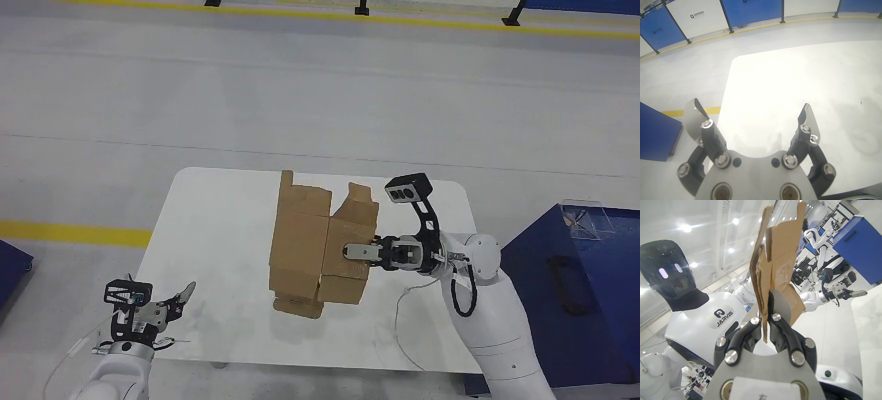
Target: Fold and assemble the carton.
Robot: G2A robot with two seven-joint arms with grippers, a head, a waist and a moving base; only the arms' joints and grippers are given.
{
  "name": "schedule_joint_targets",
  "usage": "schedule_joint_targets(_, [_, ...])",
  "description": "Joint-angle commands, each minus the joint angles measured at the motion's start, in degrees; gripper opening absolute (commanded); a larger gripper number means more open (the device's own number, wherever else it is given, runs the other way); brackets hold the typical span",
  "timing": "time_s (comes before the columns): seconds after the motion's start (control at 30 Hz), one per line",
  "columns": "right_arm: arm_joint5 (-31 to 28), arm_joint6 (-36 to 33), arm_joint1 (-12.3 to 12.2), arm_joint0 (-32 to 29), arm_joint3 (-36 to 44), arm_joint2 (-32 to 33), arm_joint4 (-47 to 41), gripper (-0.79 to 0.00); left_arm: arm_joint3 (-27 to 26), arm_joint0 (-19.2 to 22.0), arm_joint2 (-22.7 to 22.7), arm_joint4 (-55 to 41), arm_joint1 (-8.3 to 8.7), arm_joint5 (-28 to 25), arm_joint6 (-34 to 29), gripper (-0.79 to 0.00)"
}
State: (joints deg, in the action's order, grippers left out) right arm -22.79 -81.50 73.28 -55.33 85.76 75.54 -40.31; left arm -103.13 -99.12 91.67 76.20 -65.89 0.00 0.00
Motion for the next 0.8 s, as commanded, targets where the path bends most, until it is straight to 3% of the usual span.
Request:
schedule_joint_targets(0.0, [-0.5, 0.9, -0.1, 0.0, 0.6, 0.4, 1.3, -0.785, 0.0, 0.0, 0.0, 0.0, 0.00, 0.0, 0.0, 0.000])
schedule_joint_targets(0.1, [-4.5, 4.5, -1.1, -0.5, 6.6, 5.6, 10.0, -0.785, 0.0, 0.0, 0.0, 0.0, 0.00, 0.0, 0.0, 0.000])
schedule_joint_targets(0.23, [-11.1, 11.1, -3.2, -3.3, 20.6, 16.1, 33.4, -0.785, 0.0, 0.0, 0.0, 0.0, 0.00, 0.0, 0.0, 0.000])
schedule_joint_targets(0.43, [-19.6, 21.9, -4.0, -9.8, 38.5, 27.2, 56.6, -0.785, 0.0, 0.0, 0.0, 0.0, 0.00, 0.0, 0.0, 0.000])
schedule_joint_targets(0.57, [-27.6, 27.7, -4.0, -13.5, 48.9, 29.3, 73.5, -0.785, 0.0, 0.0, 0.0, 0.0, 0.00, 0.0, 0.0, 0.000])
schedule_joint_targets(0.67, [-33.8, 34.9, -3.9, -14.5, 48.9, 28.4, 83.6, -0.785, 0.0, 0.0, 0.0, 0.0, 0.00, 0.0, 0.0, 0.000])
schedule_joint_targets(0.77, [-35.2, 39.7, -3.9, -14.6, 48.9, 26.2, 96.4, -0.785, 0.0, 0.0, 0.0, 0.0, 0.00, 0.0, 0.0, 0.000])
